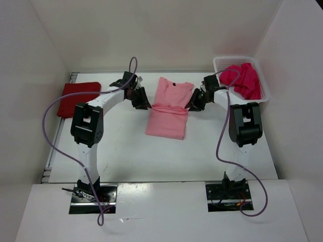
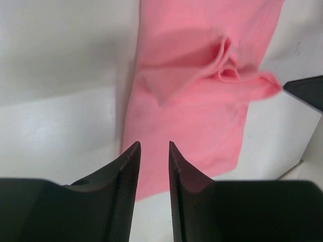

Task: Fold and stack the t-shirts
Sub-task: Fold the folded rectangular tshirt in 1/3 of the way

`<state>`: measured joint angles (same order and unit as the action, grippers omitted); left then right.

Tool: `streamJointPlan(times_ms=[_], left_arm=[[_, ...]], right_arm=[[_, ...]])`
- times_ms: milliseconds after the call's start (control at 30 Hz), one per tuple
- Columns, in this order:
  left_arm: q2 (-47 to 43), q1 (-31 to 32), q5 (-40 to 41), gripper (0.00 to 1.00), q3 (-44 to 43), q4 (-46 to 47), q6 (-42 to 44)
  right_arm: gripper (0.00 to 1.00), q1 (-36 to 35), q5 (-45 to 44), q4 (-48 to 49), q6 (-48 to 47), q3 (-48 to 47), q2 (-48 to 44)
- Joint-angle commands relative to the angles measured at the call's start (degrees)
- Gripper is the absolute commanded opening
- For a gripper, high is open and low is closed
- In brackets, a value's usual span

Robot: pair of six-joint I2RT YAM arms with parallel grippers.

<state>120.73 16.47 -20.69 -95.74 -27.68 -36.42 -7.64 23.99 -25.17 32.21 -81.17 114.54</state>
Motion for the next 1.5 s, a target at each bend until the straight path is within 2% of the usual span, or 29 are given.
streamJointPlan(times_ms=[0,67,100,200,367,500,633,767,900,1033,1100,1267,1400,1467], left_arm=[[-9.9,1.1,-2.1,0.35,8.9,6.1,-1.3],[-11.3,2.5,-2.9,0.32,13.3,7.4,-2.1],[-12.0,3.2,-3.0,0.32,15.1,8.3,-2.7],[-12.5,4.4,-4.0,0.30,21.6,12.0,-4.2],[-8.8,6.3,-4.5,0.29,23.5,12.7,-3.0],[-9.6,6.9,-4.5,0.29,27.8,13.7,-3.7],[-11.9,8.1,-4.5,0.29,33.1,14.8,-5.3],[-13.6,11.2,-5.1,0.29,37.2,14.8,-6.4],[-18.2,12.8,-4.8,0.29,37.2,12.0,-7.2],[-22.3,12.8,-4.9,0.40,32.8,9.0,-7.8],[-24.7,12.2,-4.4,0.47,31.4,8.3,-8.4],[-25.0,8.9,-3.7,0.48,31.4,9.4,-8.5],[-21.7,7.2,-4.8,0.47,29.7,11.2,-8.0],[-20.1,6.5,-4.3,0.47,29.7,11.8,-8.0]], right_arm=[[0.35,-1.5,-1.1,0.6,-0.9,0.7,-9.0],[0.27,-3.9,-1.7,0.0,-0.9,2.1,-9.6],[0.17,-6.5,-1.7,0.0,-0.9,2.9,-9.6],[0.06,-10.1,-1.1,2.8,-0.1,3.7,-7.9],[0.06,-14.4,-0.6,0.1,-0.3,-4.4,0.3],[0.10,-16.3,-0.1,-1.6,-0.3,-7.4,5.0],[0.10,-16.3,-2.4,-0.2,-0.3,-9.4,8.2],[0.10,-14.9,-6.0,0.5,0.3,-16.6,13.2],[0.08,-12.9,-9.2,2.4,2.2,-23.3,16.6],[0.08,-12.4,-8.7,-1.4,2.2,-31.7,18.0],[0.08,-12.4,-8.7,-1.4,1.5,-29.4,14.9],[0.12,-12.4,-8.4,4.2,0.8,-12.8,0.0],[0.12,-13.0,-5.5,5.0,0.8,-2.9,-3.4],[0.12,-13.0,-6.1,5.7,0.8,-1.8,-3.4]])
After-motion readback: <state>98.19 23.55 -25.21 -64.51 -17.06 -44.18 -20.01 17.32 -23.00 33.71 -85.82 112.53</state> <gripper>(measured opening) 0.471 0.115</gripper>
